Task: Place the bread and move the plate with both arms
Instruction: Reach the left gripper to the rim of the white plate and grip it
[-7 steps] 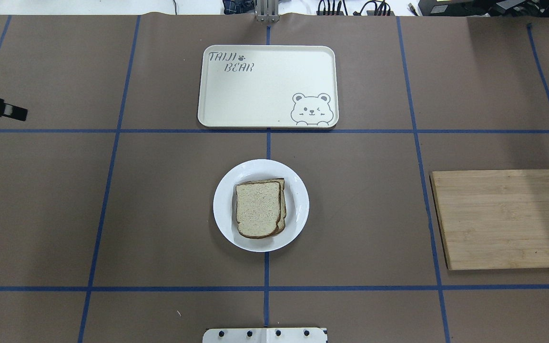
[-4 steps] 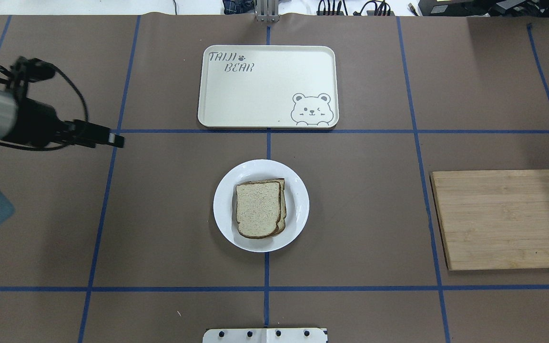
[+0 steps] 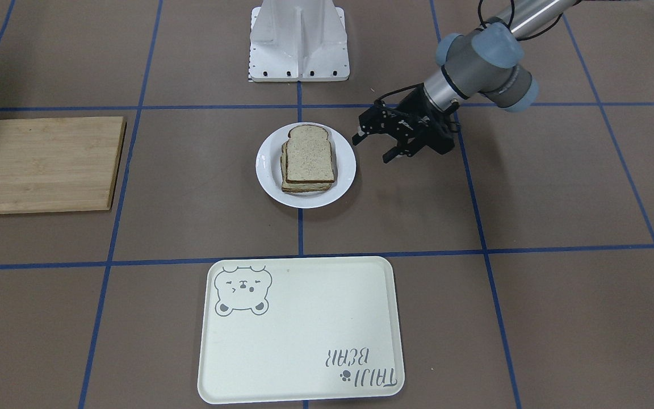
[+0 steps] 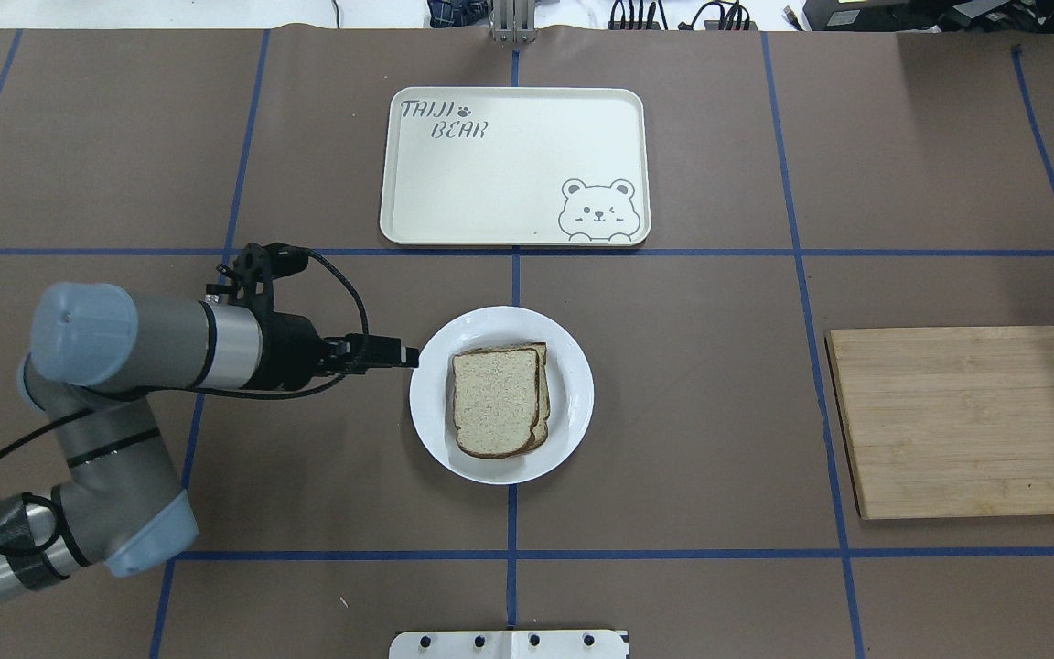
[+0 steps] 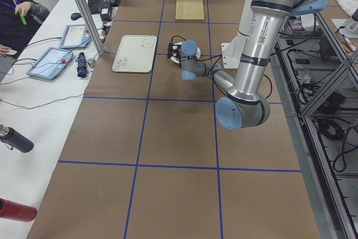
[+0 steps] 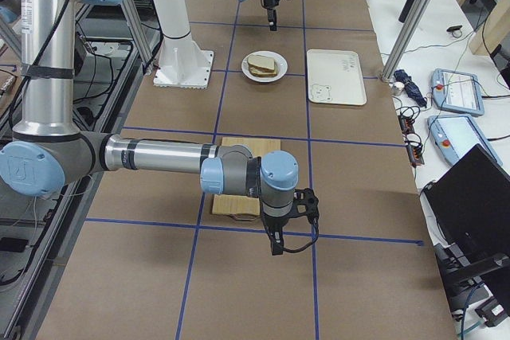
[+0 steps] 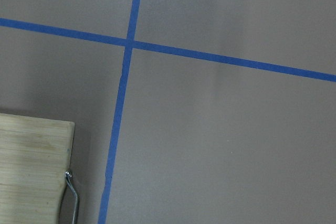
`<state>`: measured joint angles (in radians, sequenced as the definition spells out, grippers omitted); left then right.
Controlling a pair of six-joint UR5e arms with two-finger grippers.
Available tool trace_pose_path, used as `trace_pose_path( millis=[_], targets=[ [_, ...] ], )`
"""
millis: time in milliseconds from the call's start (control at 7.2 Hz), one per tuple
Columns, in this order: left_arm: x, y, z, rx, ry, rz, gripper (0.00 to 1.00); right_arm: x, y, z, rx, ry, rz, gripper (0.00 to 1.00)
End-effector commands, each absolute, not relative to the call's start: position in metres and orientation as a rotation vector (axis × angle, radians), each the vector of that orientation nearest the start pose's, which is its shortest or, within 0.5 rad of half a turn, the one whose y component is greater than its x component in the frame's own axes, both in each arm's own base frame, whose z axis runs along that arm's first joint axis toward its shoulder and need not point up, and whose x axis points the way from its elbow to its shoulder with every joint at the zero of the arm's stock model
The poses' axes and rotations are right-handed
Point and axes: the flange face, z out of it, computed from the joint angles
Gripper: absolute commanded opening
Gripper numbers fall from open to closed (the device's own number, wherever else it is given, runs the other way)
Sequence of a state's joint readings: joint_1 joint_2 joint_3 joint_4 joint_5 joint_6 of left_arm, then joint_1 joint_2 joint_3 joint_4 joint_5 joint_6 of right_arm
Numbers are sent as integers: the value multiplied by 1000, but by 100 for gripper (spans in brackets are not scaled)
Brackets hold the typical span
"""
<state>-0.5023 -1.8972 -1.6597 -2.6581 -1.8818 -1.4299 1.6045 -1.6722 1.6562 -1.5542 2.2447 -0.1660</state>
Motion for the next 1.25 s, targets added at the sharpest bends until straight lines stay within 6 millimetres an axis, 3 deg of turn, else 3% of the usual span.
trace_pose_path(
  millis=[0,278,556,694,972,1111],
  targets=[
    [517,-340,318,224,1492,-85,94,86,-445,670,64,-674,-126,100],
    [525,-329,320,209,1499,-68,77,86,-445,671,62,-677,-125,100],
    [516,-328,318,217,1523,-62,74,86,-445,671,63,-677,-124,100],
    [516,-329,323,217,1514,-64,67,86,-445,670,63,-680,-124,100],
    [522,-331,336,208,1488,-72,66,86,-445,670,65,-680,-124,100],
    [524,-332,331,208,1503,-84,63,86,-445,670,65,-680,-124,100]
  ],
)
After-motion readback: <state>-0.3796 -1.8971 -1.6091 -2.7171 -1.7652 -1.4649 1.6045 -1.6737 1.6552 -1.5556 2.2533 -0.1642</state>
